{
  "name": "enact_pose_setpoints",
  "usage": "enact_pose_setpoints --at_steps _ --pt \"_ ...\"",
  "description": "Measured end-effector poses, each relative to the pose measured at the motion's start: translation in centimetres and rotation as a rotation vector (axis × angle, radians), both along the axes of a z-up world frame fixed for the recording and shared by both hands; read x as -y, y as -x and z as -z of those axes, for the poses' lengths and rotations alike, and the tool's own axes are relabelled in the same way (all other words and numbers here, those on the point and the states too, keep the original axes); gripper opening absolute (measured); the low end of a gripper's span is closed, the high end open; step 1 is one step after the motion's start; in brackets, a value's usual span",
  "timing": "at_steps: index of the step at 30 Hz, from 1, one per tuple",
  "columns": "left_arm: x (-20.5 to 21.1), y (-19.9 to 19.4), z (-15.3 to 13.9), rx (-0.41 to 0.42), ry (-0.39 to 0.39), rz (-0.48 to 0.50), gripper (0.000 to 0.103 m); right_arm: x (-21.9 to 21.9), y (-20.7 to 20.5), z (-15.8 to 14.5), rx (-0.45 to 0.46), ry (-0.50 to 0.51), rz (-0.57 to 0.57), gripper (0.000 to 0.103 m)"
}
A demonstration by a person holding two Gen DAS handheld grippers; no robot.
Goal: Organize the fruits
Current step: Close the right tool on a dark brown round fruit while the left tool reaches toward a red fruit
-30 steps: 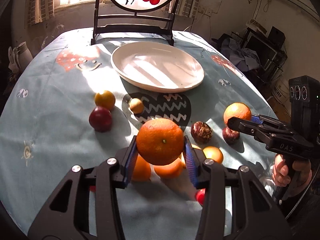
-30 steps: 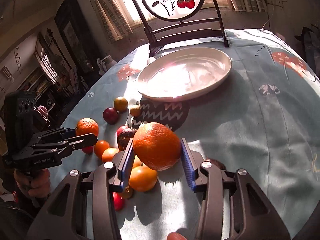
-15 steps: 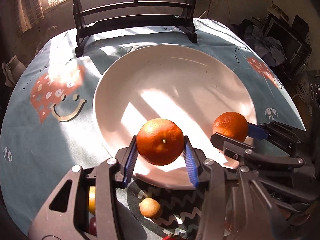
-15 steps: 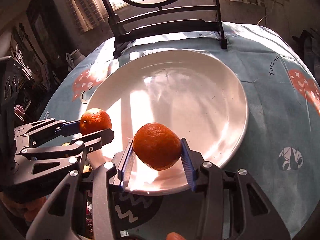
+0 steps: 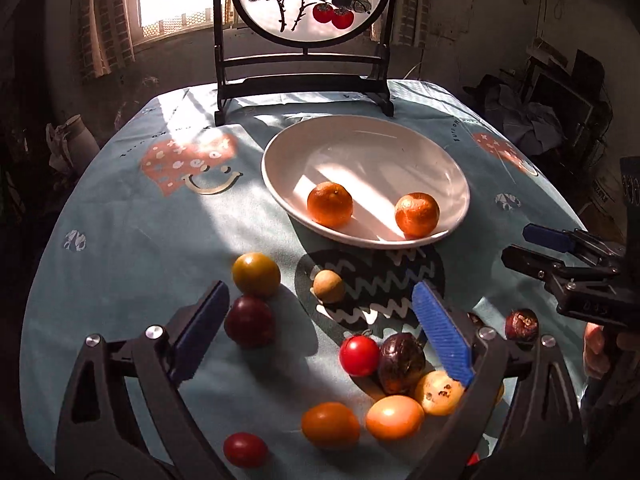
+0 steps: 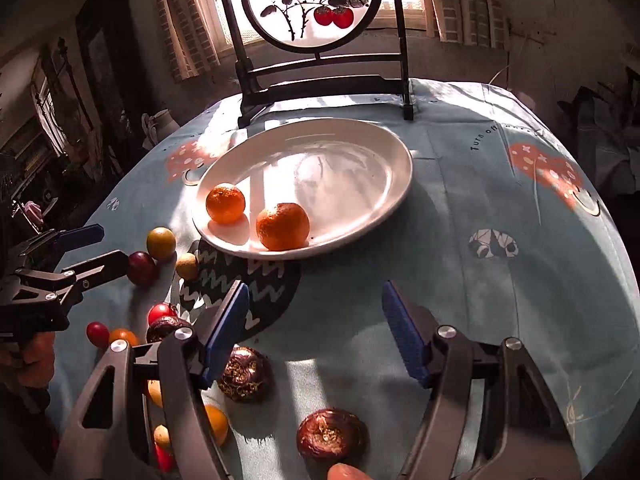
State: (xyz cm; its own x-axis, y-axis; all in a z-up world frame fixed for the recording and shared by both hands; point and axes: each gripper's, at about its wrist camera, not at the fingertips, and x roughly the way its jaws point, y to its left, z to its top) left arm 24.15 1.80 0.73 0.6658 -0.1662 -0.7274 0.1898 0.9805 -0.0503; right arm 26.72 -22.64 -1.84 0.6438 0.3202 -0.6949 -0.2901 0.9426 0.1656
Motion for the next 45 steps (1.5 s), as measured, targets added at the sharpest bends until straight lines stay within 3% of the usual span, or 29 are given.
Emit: enact_pose_setpoints --at_steps 4,10,20,22,24,28,31,39,45 --pt "-0.7 5.2 2.0 -0.031 0.016 0.010 0.095 1.3 3.8 2.4 -0.045 0.001 0.034 0.069" --pt "-0.8 9.2 4.6 -0.083 0.048 0.024 0.095 1.4 5.5 4.0 -0.086 0.011 0.050 0.069" --pt "0.3 10.3 5.8 -0.073 0.033 0.077 0.095 0.6 4.6 5.0 -0.136 0.081 0.052 0.069" --pt "0.5 10.4 5.8 -0.070 0.029 0.090 0.095 0.3 4.6 5.0 -0.131 0.110 0.057 0.065" --pt "0.8 10.7 5.7 -0.063 0.030 0.107 0.095 0.3 4.6 5.0 -0.123 0.129 0.073 0.050" --pt "2.0 11.5 5.4 -0.059 0.061 0.184 0.094 1.0 4.6 4.9 -0.125 0.081 0.075 0.045" --pt "3.6 12.1 5.3 -0.046 0.050 0.243 0.088 1.2 4.6 4.8 -0.127 0.075 0.076 0.045" --pt "5.8 11.5 6.1 -0.105 0.061 0.310 0.052 1.2 4.6 4.9 -0.127 0.075 0.076 0.046" --pt "6.6 11.3 6.7 -0.133 0.047 0.325 0.045 1.2 4.6 4.9 -0.127 0.072 0.075 0.046"
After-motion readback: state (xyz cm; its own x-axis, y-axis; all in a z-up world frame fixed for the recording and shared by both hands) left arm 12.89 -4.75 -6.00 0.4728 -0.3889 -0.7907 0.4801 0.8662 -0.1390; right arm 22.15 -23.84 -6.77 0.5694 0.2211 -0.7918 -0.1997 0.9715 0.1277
